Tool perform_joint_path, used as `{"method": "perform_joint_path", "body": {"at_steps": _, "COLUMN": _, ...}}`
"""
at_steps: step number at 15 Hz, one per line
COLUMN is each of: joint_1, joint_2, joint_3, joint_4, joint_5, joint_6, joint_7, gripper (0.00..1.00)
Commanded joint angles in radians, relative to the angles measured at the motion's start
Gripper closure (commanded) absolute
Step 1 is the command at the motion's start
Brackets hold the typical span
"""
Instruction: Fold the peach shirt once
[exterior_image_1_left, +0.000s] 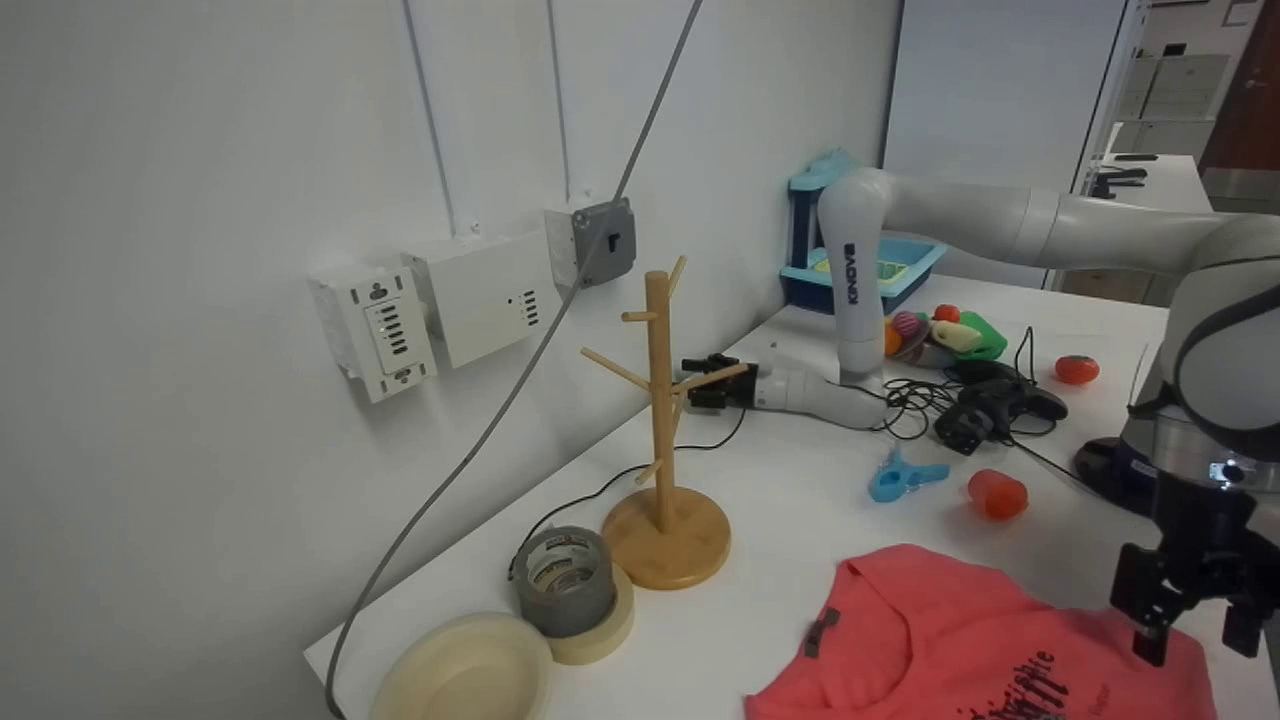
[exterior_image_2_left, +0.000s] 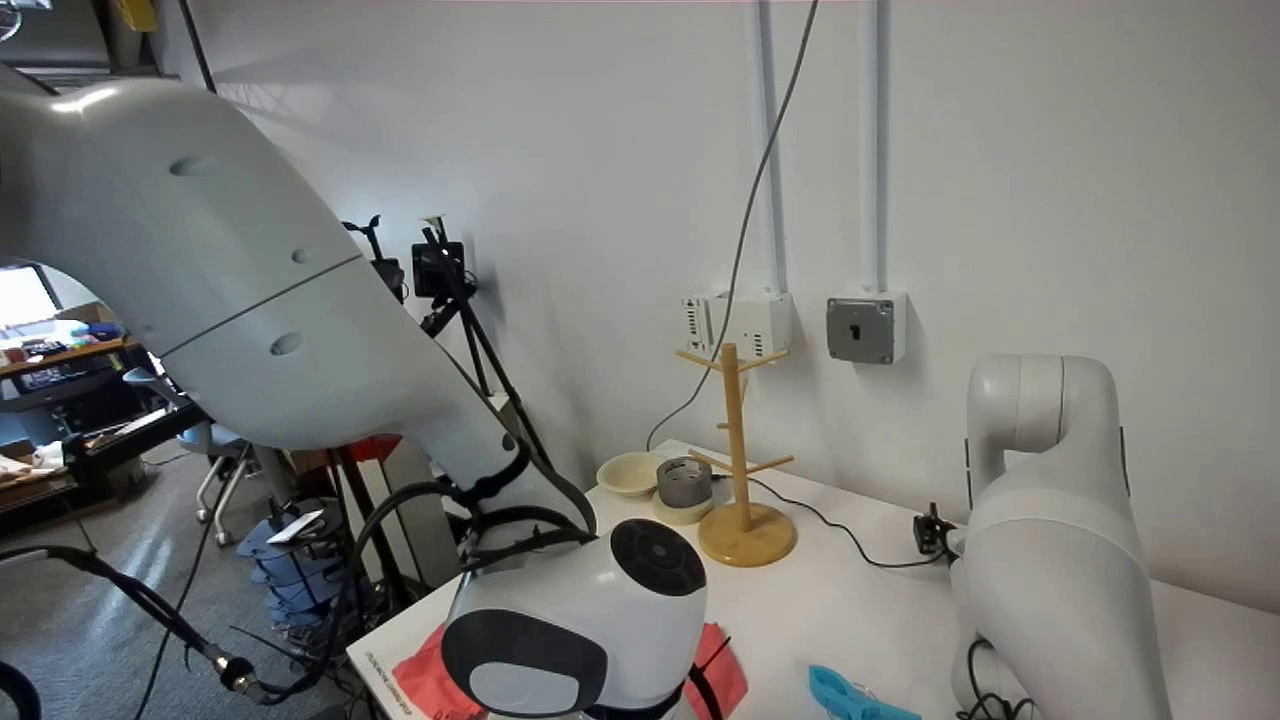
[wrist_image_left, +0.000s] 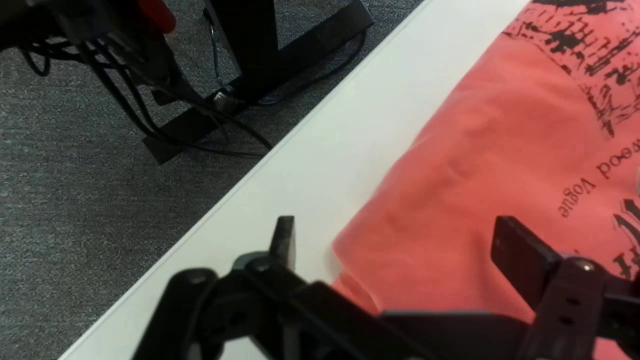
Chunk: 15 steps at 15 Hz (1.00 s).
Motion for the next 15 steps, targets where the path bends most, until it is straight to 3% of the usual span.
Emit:
{"method": "perform_joint_path", "body": {"at_steps": 1, "joint_1": -0.027, "joint_2": 0.046, "joint_3": 0.027, "joint_4": 0.024, "joint_5": 0.023, "joint_6": 0.044, "joint_7": -0.036, "gripper": 0.03}}
{"method": "perform_joint_path", "body": {"at_steps": 2, "joint_1": -0.027, "joint_2": 0.053, "joint_3": 0.031, "joint_4": 0.028, "joint_5": 0.022, "joint_6": 0.05, "joint_7": -0.035, "gripper": 0.04}}
{"method": "perform_joint_path", "body": {"at_steps": 4, "joint_1": -0.028, "joint_2": 0.065, "joint_3": 0.037, "joint_4": 0.037, "joint_5": 0.022, "joint_6": 0.059, "joint_7": -0.032, "gripper": 0.29}}
{"method": "perform_joint_path", "body": {"at_steps": 5, "joint_1": -0.028, "joint_2": 0.069, "joint_3": 0.04, "joint_4": 0.04, "joint_5": 0.021, "joint_6": 0.062, "joint_7": -0.031, "gripper": 0.31}}
{"method": "perform_joint_path", "body": {"at_steps": 13, "joint_1": -0.018, "joint_2": 0.039, "joint_3": 0.031, "joint_4": 0.026, "joint_5": -0.002, "joint_6": 0.078, "joint_7": -0.008, "gripper": 0.94}}
{"method": "perform_joint_path", "body": {"at_steps": 15, "joint_1": -0.019, "joint_2": 0.022, "joint_3": 0.027, "joint_4": 0.02, "joint_5": -0.004, "joint_6": 0.076, "joint_7": -0.007, "gripper": 1.0}}
